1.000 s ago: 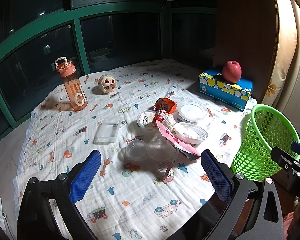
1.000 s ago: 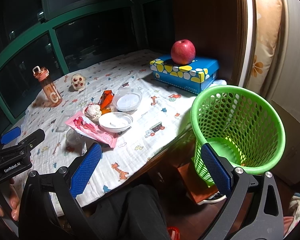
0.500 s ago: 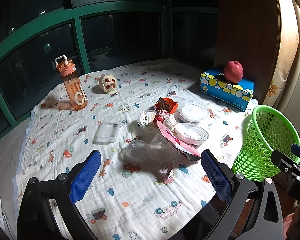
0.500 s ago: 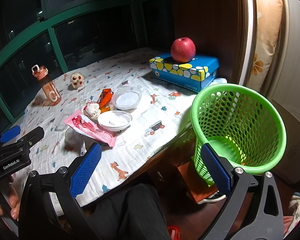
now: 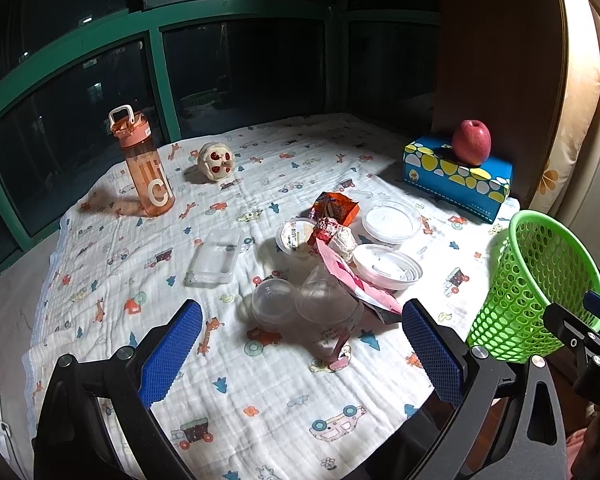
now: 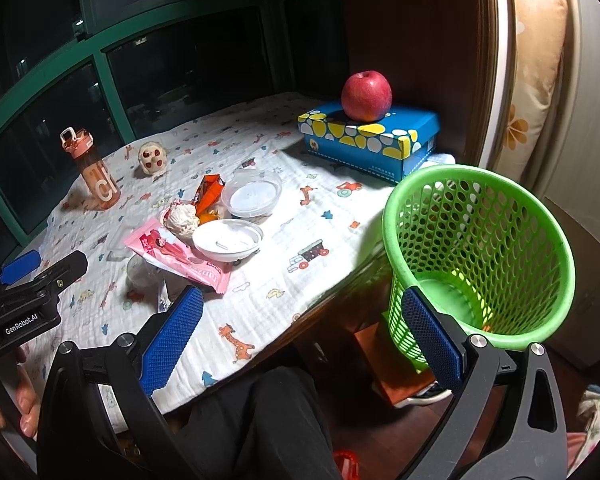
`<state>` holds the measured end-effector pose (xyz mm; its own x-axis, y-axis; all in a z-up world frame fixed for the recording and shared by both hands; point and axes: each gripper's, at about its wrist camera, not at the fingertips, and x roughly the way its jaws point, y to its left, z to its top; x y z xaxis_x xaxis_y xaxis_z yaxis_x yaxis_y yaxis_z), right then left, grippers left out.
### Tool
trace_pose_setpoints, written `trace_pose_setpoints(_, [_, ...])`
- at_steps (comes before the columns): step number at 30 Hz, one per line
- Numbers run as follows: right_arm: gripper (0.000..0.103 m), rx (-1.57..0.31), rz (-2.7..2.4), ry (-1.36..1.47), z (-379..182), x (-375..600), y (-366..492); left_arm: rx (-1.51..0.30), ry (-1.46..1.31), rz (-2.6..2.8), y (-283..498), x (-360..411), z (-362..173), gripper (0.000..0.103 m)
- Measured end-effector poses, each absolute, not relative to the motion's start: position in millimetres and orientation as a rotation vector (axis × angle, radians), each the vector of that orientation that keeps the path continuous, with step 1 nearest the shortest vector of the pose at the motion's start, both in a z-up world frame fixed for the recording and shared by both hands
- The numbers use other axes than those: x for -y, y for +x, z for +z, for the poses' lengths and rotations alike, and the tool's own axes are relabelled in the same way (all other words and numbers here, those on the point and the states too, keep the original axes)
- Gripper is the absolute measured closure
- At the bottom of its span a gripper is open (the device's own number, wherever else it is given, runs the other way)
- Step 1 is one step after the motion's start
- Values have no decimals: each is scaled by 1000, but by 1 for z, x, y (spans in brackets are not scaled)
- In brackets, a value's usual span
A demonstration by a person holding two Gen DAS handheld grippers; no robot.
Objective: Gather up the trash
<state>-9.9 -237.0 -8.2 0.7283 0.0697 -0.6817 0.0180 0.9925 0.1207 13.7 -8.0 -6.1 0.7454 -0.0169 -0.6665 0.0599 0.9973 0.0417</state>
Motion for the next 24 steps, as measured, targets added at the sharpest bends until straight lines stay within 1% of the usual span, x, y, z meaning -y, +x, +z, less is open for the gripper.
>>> trace_pose_setpoints(24, [5, -791, 74, 78, -14, 222, 24, -756, 34, -13, 45, -7, -10, 6])
